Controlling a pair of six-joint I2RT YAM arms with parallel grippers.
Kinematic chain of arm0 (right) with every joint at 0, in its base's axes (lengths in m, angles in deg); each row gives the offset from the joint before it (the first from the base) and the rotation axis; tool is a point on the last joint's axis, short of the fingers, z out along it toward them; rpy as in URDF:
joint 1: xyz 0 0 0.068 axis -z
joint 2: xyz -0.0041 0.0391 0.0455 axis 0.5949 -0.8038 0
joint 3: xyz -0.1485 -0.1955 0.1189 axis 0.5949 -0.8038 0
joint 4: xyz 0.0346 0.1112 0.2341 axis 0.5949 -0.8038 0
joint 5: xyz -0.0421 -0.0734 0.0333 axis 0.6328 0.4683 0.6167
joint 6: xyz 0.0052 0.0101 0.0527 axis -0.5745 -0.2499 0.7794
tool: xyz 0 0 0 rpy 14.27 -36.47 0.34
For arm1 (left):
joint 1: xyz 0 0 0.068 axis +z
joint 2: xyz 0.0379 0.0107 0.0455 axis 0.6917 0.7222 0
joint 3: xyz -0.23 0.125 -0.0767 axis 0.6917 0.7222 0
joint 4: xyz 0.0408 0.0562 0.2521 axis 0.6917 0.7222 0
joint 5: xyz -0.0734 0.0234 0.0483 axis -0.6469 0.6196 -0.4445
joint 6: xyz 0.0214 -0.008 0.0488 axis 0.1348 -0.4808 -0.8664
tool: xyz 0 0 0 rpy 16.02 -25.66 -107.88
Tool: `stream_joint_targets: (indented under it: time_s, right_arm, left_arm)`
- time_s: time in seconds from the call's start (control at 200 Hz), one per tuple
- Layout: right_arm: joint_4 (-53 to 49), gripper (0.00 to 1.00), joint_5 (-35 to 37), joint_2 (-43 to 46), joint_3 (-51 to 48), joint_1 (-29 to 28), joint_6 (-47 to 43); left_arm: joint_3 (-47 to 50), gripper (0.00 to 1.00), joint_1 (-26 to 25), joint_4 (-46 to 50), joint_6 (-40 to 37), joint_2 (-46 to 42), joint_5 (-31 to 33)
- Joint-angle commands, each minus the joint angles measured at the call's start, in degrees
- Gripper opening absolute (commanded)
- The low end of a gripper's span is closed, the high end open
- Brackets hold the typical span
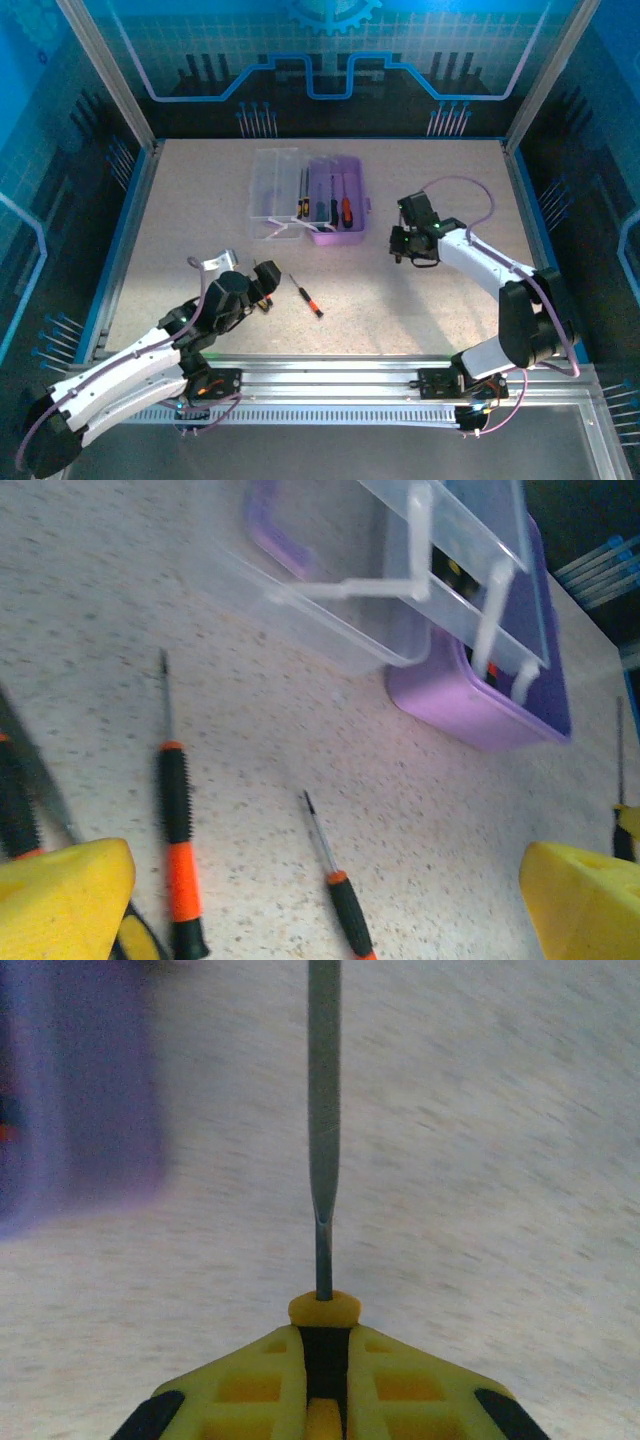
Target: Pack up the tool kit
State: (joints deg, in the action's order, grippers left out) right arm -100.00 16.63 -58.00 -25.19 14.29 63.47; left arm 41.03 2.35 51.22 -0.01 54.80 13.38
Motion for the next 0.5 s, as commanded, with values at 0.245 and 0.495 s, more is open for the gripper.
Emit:
stream_joint_targets:
  time_s: [0.245, 0.495]
  right_arm:
    - [-1.2, 0.14, -5.0, -14.6, 23.2, -10.3, 0.2]
    - [-3.3, 0.13, -6.6, -25.0, 37.0, -12.7, 3.3]
  left_arm:
    - [-1.8, 0.99, 0.5, 13.6, 6.8, -6.1, 6.5]
    - [-1.8, 0.99, 0.5, 16.7, 8.1, -8.1, 5.8]
